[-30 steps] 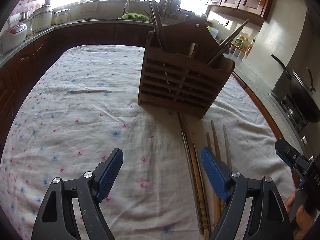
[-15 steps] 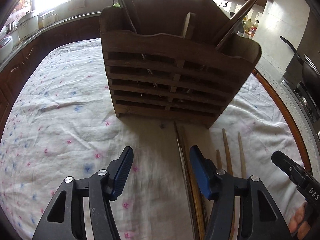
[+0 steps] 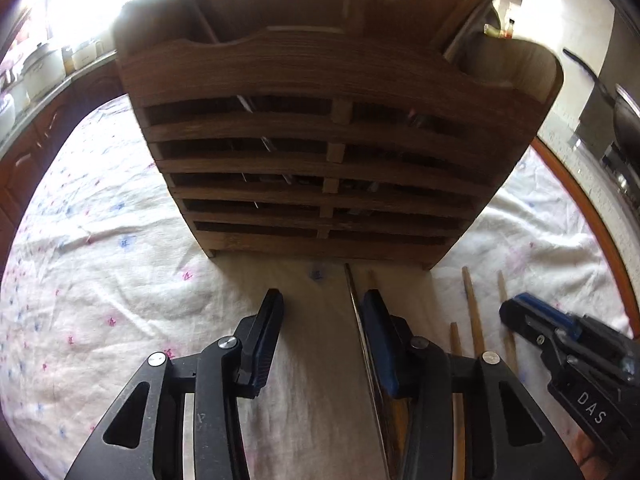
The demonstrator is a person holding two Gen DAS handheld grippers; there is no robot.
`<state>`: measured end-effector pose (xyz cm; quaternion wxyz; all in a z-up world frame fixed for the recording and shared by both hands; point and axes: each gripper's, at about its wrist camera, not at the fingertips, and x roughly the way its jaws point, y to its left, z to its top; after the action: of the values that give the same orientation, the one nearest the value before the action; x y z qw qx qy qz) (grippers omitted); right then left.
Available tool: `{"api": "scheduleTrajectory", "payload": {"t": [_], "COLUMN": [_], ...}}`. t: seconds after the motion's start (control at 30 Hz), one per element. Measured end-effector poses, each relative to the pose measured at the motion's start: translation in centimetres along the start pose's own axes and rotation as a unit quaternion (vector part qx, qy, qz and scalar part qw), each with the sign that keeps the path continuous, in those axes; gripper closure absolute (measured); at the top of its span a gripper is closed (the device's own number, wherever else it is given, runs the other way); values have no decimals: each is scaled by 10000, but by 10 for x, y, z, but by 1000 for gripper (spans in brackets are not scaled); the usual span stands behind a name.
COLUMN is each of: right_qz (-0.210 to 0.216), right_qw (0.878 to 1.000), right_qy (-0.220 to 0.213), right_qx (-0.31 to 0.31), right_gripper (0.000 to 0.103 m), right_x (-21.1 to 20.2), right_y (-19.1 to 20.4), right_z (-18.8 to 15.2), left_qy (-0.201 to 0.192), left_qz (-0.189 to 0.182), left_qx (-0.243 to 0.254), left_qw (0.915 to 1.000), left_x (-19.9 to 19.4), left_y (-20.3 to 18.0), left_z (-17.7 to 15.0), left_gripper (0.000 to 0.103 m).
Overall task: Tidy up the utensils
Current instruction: 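Grasp a metal rod with the left gripper while the right grasps a chopstick, then lift the rod and chopstick with both grippers above the holder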
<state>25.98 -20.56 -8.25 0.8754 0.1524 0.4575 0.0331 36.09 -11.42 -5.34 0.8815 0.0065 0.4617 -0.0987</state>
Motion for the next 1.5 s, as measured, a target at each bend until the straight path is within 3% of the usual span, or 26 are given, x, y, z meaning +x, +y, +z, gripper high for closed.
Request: {"api": "scheduleTrajectory", "payload": {"t": [0.1, 0.27, 0.43, 0.77, 1.23, 1.5], "right_qz": [-103, -141, -208, 234, 755, 944], "right_qw": [9998, 9993, 9989, 9996, 9908, 9826], "right_qy": [3, 12, -6, -77, -1094, -1555], "right_qx": [-171, -333, -426, -131, -241, -362], "right_gripper": [86, 87, 93, 98, 98, 98], "right_x": [4, 6, 7, -19, -124, -167], "right_y": [5, 7, 9, 8, 26, 38], "right_z": [2, 3, 4, -7, 2, 9], "left_qy": [-101, -142, -55, 30, -1171, -1605], "left_qz": [154, 25, -192, -766, -1419, -1497], "left_qx": [315, 409, 447, -9, -641, -636], "left_qw": [9993, 9991, 9988, 9971, 9808, 9735], "left_x": [0, -2, -8, -34, -168, -229], "left_y": [-9, -7, -4, 23, 68, 84], "left_z": [-6, -16, -25, -35, -57, -74], "left_gripper": [65, 74, 96, 100, 100, 100]}}
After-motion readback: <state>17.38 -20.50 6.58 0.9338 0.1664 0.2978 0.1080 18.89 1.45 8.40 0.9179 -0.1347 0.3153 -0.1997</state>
